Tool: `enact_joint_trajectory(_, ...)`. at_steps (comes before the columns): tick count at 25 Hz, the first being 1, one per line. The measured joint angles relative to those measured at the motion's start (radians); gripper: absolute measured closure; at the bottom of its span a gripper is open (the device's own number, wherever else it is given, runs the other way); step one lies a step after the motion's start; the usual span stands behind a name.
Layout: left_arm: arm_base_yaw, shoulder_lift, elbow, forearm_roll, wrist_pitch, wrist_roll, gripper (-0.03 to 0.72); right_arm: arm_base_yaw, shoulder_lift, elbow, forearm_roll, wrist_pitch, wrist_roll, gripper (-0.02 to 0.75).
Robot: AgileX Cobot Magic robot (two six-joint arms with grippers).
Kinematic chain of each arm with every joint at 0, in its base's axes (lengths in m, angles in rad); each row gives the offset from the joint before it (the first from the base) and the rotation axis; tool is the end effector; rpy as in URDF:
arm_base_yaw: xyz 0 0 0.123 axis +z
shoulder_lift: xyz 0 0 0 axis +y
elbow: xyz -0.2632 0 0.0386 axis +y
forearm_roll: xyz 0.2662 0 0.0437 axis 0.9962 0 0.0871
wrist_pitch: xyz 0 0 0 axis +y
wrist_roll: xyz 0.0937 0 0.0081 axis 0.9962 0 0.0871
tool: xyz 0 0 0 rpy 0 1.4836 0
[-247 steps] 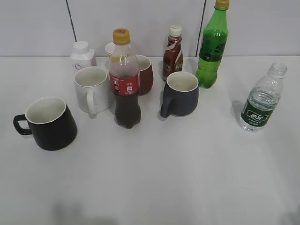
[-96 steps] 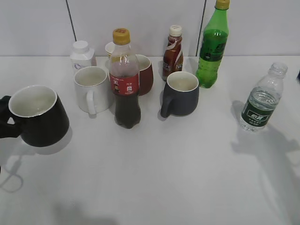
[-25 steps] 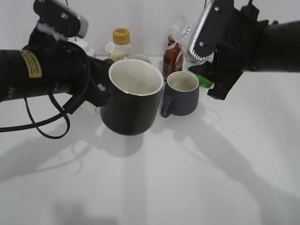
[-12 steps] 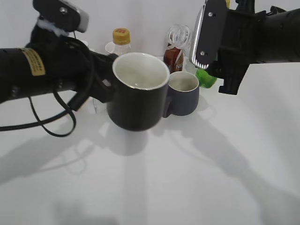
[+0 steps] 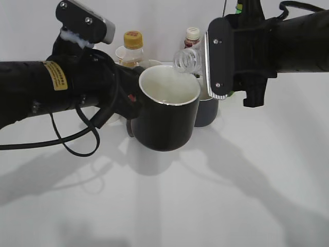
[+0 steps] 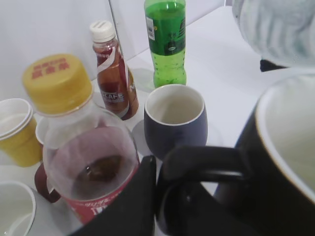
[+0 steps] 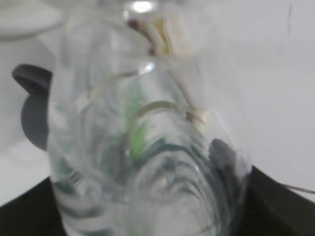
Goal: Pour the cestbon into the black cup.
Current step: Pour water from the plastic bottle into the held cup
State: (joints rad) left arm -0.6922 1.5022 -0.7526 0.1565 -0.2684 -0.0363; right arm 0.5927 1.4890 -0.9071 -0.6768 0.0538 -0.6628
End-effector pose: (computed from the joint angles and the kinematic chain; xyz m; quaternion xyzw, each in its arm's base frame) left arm 0.2529 -0.2147 0.2024 0.3374 0.7612 -0.1741 0.5258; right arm 0.2872 0.1895 0.2306 -0.7101 0.5012 -0.1938 0.4549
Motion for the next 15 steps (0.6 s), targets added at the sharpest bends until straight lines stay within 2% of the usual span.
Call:
enact_joint_trajectory(6,0.0,0.0,0.0,0.0,0.0,0.0,0.634,0.0,0.0,0.0,-0.127,0.011,0.0,0.238)
enact_joint_trajectory(15,0.0,0.0,0.0,0.0,0.007,0.002,0.634,0.0,0.0,0.0,-0.217,0.016,0.001,0.238)
